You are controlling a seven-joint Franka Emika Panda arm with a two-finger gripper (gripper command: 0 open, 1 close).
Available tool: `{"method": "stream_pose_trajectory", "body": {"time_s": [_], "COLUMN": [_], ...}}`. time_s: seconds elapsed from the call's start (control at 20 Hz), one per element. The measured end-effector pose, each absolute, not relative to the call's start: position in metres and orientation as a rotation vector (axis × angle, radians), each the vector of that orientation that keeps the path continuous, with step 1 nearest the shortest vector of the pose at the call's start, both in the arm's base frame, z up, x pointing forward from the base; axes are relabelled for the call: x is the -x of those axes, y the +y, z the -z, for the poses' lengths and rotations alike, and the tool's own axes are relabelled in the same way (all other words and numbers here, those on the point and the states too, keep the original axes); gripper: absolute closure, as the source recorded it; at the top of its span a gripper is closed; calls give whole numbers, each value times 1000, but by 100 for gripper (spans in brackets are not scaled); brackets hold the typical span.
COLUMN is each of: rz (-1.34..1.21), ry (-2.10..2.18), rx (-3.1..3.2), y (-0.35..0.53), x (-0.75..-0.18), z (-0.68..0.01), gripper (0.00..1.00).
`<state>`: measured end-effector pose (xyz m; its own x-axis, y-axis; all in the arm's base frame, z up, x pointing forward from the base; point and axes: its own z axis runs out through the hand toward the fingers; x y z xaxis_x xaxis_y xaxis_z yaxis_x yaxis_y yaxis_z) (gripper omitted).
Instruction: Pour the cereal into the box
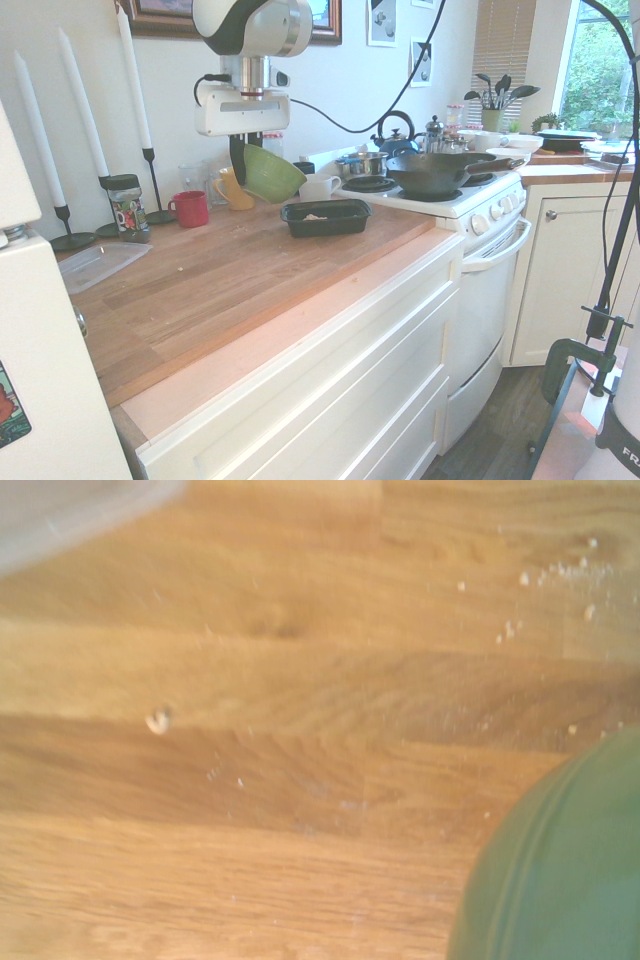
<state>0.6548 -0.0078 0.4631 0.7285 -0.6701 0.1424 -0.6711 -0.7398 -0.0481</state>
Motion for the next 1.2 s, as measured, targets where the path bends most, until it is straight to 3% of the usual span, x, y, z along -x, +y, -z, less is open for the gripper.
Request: {"method": "stream_pose_trajectory", "body": {"time_s": [0.65,1.2], "rz": [-507,-616], "ry": [-825,-636], "rx": [-2630,-2533], "y": [110,132], "x": [-624,-617], "z": [-368,-300], "gripper": [100,100]}}
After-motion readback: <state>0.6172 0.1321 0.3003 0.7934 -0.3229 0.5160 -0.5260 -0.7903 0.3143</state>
